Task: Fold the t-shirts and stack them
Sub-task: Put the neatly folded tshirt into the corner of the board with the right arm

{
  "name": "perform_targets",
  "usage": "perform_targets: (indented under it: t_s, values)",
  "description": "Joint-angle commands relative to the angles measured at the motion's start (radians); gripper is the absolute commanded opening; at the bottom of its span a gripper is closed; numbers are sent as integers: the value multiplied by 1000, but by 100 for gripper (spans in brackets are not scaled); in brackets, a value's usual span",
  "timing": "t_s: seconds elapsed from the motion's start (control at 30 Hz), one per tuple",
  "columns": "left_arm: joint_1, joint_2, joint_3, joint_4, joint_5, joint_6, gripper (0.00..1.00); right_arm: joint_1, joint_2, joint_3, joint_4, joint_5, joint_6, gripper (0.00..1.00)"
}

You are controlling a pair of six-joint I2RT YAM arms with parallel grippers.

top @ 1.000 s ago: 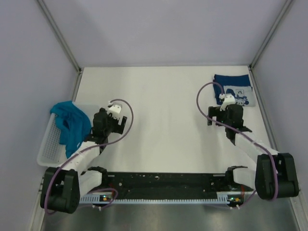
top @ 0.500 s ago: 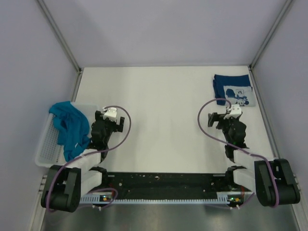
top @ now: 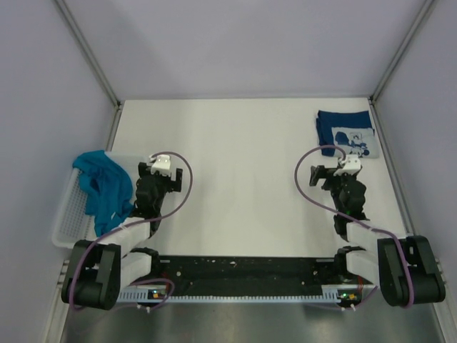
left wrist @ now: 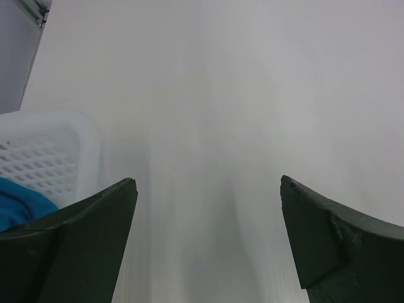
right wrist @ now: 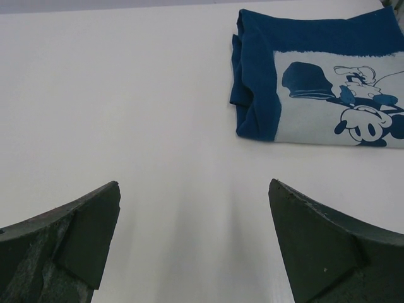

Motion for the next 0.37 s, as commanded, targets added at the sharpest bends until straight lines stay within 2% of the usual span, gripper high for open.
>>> perform_targets:
  t_s: [0.0, 0.33]
  values:
    - [6, -2, 23, 21, -21, -17, 99, 13, -1, 16, 40, 13, 16, 99]
    - [6, 1, 27, 16, -37, -23, 99, 15, 3, 24, 31, 14, 16, 99]
